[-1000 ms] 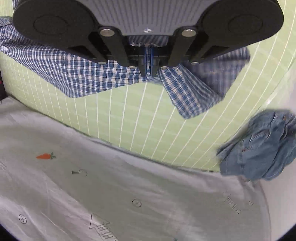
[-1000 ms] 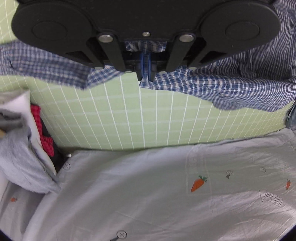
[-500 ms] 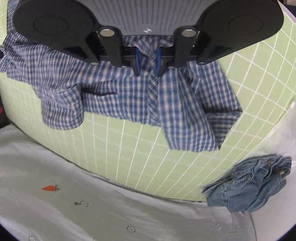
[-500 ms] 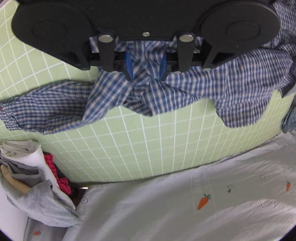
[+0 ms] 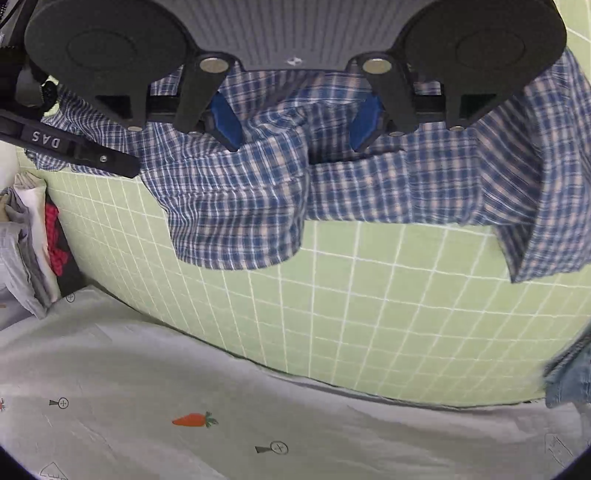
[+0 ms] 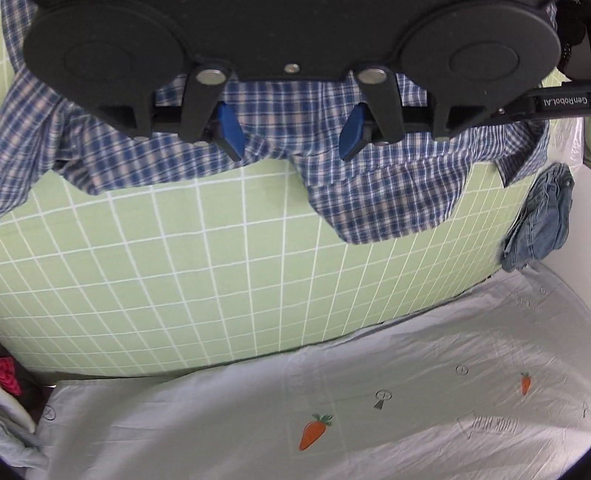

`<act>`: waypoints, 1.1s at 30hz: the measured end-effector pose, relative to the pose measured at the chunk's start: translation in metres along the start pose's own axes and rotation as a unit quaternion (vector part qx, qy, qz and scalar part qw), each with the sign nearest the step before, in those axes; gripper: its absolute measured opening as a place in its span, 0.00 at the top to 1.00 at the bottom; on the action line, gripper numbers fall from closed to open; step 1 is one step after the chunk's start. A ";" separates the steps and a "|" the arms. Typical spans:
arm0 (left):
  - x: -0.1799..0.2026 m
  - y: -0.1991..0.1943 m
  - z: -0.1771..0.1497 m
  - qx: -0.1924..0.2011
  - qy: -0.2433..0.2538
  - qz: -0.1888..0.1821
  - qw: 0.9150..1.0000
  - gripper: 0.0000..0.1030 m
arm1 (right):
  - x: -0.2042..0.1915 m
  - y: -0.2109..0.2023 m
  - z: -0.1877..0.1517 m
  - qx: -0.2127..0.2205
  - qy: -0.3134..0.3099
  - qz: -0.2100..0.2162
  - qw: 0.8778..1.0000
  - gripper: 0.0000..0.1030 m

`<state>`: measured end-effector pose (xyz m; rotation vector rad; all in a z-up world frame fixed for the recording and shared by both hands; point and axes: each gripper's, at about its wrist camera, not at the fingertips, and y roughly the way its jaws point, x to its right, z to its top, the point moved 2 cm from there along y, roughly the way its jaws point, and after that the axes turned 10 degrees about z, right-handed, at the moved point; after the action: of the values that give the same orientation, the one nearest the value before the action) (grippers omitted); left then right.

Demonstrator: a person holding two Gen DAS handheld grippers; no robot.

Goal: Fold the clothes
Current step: 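Grasp the shirt collar with both grippers and lift it off the mat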

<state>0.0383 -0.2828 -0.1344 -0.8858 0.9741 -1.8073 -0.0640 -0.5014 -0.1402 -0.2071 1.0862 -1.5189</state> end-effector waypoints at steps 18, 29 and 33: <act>0.044 -0.023 0.145 0.144 0.096 0.019 0.985 0.95 | -0.035 -0.005 0.115 0.148 -0.139 -0.018 0.979 0.99; 0.052 0.131 0.280 0.166 0.064 0.055 0.983 0.96 | 0.000 0.150 0.232 0.160 -0.181 -0.092 0.966 0.99; 0.043 0.184 0.279 0.123 0.042 0.055 0.990 0.95 | 0.026 0.202 0.238 0.113 -0.154 -0.097 0.977 0.99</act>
<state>0.3285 -0.4512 -0.1668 -0.5964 0.8147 -1.8340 0.2255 -0.6167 -0.1652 -0.3848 0.6566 -1.7045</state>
